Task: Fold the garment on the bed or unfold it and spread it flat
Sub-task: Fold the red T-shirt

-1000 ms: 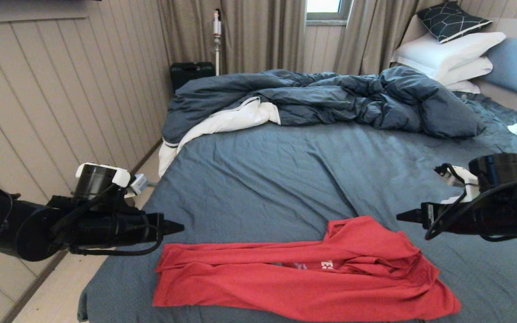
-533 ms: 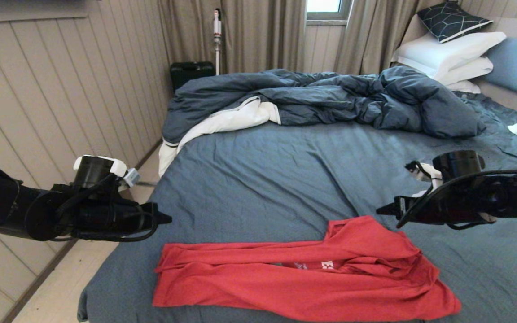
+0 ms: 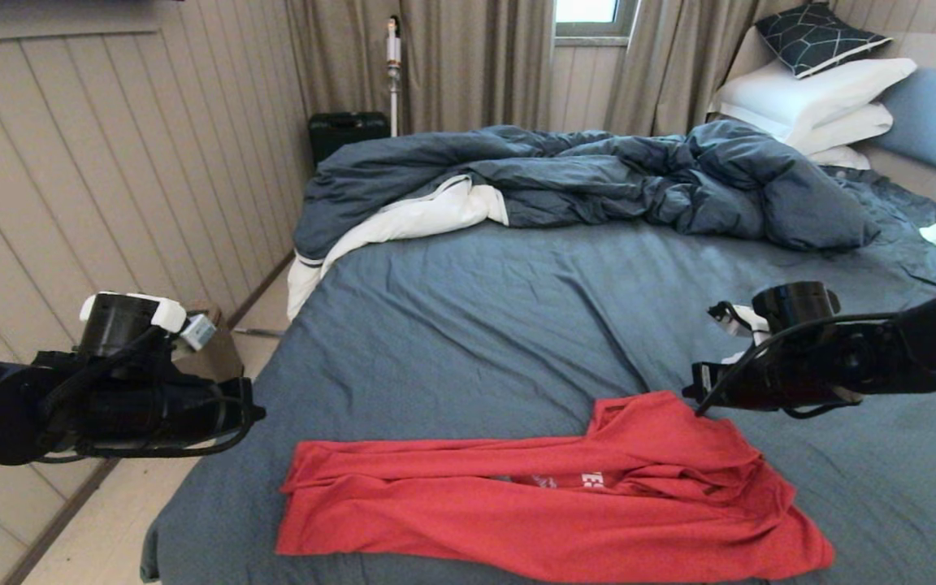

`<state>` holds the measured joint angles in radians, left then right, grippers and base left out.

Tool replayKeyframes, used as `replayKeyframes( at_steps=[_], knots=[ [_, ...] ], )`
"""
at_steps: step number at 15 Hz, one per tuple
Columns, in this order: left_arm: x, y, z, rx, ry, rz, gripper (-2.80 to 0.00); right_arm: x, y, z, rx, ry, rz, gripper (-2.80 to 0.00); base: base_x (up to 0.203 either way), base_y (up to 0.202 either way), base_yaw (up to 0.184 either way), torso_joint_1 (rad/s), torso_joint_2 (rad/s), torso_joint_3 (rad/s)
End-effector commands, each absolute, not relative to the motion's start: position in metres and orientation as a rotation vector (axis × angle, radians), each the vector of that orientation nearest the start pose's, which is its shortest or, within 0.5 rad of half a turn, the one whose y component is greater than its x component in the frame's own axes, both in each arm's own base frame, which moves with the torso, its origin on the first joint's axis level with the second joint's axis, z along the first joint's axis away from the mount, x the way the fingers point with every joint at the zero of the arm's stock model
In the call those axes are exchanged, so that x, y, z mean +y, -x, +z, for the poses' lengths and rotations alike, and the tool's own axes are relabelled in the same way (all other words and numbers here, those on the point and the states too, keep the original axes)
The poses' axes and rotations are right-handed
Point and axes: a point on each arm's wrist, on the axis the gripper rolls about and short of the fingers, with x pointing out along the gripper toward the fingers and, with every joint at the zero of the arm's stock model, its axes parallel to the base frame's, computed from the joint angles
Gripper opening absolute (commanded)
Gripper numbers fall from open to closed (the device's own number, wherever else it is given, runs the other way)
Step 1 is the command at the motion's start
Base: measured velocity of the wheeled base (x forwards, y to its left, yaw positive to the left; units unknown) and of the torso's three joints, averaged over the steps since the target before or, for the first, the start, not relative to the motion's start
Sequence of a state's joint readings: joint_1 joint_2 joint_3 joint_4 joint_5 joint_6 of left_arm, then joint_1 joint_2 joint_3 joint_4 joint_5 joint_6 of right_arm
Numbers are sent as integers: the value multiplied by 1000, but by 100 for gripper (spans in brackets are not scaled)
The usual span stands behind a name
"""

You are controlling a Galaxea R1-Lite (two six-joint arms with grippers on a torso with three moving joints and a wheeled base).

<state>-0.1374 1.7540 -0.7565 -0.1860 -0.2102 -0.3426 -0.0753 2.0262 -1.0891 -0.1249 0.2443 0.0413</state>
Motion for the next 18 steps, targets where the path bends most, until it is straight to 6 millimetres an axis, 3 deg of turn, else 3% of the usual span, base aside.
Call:
replayKeyframes(
  at_steps=[1,7,18],
  knots=[
    [-42,-278,117,856,357,-184,-280,-22,-367,97,810,-165,134,-280,0,0,0,0,0,0],
    [-43,-279,111,871,357,-183,-280,-12,-377,87,830,-155,158,-280,0,0,0,0,0,0],
    [-43,-280,110,879,362,-189,-280,-12,-372,99,805,-154,98,-280,0,0,0,0,0,0]
  ],
)
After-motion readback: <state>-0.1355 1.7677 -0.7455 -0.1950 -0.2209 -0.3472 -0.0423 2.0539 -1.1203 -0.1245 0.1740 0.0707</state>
